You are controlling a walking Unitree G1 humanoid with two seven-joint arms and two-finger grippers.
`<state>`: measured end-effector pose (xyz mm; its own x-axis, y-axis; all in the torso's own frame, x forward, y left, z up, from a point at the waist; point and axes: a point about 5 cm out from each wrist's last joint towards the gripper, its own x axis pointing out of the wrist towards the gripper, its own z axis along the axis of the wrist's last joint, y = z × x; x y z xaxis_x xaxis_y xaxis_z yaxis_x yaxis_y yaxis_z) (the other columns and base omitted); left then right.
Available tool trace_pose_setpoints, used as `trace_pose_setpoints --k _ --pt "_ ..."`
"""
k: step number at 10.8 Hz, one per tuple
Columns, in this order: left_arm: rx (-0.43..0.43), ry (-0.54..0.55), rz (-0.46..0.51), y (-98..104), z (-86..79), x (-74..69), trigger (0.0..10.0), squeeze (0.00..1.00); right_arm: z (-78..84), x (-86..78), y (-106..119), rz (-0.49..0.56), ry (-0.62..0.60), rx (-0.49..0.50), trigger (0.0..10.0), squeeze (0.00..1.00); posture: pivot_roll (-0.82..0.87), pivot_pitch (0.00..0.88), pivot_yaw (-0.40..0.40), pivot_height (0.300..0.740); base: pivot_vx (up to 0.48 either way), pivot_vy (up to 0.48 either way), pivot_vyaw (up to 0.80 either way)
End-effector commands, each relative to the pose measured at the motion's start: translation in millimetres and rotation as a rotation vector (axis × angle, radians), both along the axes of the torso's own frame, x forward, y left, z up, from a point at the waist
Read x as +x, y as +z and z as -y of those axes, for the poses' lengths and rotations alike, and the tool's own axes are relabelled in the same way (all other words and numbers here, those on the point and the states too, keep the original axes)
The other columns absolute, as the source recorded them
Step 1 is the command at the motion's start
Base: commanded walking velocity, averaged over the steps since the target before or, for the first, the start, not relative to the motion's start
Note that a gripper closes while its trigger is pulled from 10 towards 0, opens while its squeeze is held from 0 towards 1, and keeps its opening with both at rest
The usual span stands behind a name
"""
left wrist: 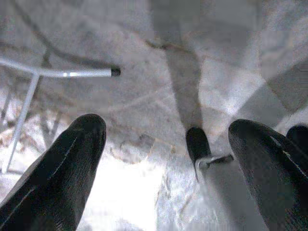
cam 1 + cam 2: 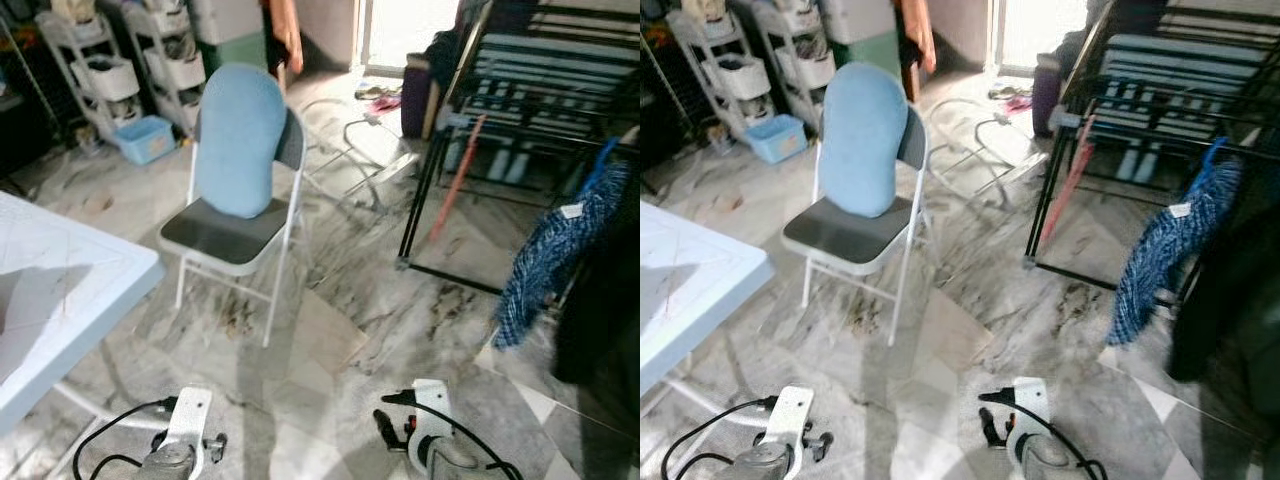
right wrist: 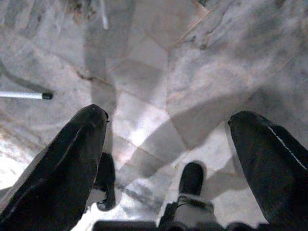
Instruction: Hang hanger
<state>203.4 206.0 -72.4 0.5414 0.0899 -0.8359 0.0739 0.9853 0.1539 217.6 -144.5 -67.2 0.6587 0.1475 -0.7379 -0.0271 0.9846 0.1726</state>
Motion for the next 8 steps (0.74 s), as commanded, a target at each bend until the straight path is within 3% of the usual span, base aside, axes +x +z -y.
trace_pose_setpoints --k 1,8 --pt "-0.003 0.031 -0.037 -4.1 -6.7 -9.7 10.0 0.00 6.7 -7.7 -5.2 -0.044 -0.069 0.008 10.0 0.00 -0.01 0.000 0.013 0.740 0.000 0.000 0.00" --pt "-0.040 0.066 -0.097 -15.2 1.3 -29.3 10.0 0.00 14.1 -12.7 -8.2 -0.069 -0.051 -0.040 10.0 0.00 -0.02 0.000 0.008 0.740 0.000 0.000 0.00"
